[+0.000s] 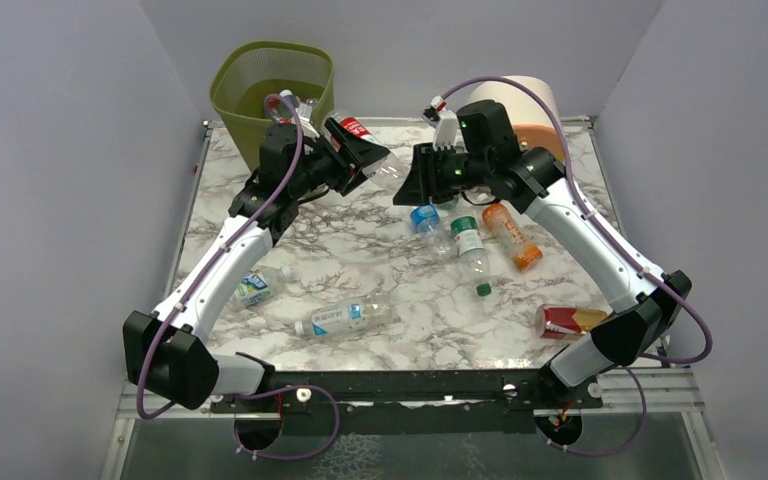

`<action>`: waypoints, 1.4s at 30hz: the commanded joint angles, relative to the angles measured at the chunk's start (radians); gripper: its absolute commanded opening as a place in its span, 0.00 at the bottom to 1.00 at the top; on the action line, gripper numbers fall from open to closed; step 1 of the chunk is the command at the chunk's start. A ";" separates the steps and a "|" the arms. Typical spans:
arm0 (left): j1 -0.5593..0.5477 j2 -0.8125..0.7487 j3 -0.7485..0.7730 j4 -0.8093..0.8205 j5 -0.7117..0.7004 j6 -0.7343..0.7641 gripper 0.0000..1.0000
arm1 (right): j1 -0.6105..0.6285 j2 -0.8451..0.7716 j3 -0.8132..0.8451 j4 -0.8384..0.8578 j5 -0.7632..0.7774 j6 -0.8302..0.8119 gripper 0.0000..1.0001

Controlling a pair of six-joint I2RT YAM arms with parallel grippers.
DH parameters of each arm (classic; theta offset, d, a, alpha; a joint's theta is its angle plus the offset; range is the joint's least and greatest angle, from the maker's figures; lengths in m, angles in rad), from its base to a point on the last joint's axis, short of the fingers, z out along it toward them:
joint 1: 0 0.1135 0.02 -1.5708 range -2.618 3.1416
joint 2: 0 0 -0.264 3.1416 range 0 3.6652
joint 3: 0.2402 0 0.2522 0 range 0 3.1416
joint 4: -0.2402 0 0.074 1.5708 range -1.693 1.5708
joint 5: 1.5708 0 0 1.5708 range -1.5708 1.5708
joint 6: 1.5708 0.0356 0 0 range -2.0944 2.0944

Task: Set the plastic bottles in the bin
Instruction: Pick up the plastic bottle at the center of the board.

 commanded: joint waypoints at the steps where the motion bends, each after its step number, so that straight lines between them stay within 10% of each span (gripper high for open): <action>1: -0.006 -0.038 -0.022 -0.021 -0.029 0.025 0.69 | 0.010 -0.021 -0.007 0.013 -0.033 0.003 0.34; 30: -0.006 -0.030 -0.021 -0.013 -0.044 0.038 0.69 | 0.011 -0.022 -0.005 0.011 -0.099 0.005 0.71; 33: -0.005 -0.024 -0.008 -0.020 -0.048 0.045 0.69 | 0.012 -0.026 -0.001 0.003 -0.098 0.002 1.00; 42: -0.005 0.006 0.041 -0.045 -0.050 0.069 0.69 | 0.012 -0.072 -0.018 -0.035 -0.067 0.000 0.99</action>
